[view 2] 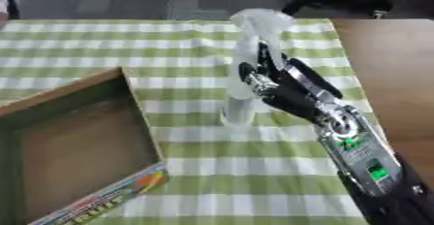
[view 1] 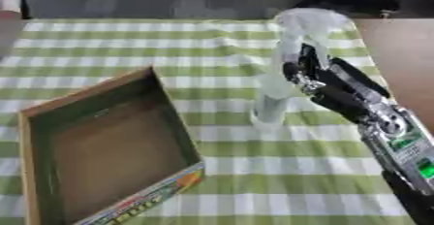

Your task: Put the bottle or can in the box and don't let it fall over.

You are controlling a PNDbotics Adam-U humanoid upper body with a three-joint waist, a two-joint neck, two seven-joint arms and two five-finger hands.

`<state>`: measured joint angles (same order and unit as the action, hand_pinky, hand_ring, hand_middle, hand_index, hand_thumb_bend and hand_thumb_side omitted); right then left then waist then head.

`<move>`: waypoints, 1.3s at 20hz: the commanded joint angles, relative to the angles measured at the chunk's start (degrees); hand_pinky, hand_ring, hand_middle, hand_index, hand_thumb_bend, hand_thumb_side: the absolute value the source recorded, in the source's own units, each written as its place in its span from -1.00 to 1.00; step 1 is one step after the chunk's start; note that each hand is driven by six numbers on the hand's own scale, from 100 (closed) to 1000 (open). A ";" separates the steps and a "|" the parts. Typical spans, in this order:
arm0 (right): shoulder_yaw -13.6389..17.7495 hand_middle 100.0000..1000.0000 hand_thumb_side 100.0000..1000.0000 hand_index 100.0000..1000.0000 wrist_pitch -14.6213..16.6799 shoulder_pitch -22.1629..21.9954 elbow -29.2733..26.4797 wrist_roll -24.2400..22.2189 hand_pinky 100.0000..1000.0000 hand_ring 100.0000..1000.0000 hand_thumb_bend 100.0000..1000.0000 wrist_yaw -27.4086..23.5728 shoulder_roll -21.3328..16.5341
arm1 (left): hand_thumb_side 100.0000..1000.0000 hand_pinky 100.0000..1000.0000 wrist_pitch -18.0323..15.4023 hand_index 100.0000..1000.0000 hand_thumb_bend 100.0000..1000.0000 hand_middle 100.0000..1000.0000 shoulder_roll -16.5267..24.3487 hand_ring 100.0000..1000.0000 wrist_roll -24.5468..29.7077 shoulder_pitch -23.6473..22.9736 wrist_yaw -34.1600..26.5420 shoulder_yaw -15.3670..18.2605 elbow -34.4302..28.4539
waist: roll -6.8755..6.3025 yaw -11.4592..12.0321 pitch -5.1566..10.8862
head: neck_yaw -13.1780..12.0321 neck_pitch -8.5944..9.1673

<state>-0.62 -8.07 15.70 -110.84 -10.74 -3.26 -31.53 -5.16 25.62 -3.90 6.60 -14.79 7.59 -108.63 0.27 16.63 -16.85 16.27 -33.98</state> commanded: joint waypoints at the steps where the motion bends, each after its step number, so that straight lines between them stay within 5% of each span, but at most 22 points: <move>1: 0.16 1.00 0.27 1.00 -0.26 1.19 -0.02 -0.32 0.96 1.00 -1.00 0.15 -1.10 | 0.59 0.81 -0.05 0.64 -1.00 0.86 0.93 0.63 0.22 0.26 0.21 0.20 -0.72 | -0.10 0.14 0.64 | 0.17 0.72; 26: -0.59 1.00 0.09 1.00 -2.44 5.51 4.25 -0.36 0.93 1.00 -1.00 1.45 -0.84 | 0.59 0.81 0.05 0.64 -1.00 0.86 0.86 0.63 0.61 0.38 -0.03 0.06 -0.73 | 0.00 0.61 0.51 | 0.65 0.74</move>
<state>-1.41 -10.48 20.49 -106.13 -10.93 -2.20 -31.51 -5.02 25.60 -3.52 6.60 -14.67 7.27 -108.63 0.44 17.16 -16.98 16.79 -33.68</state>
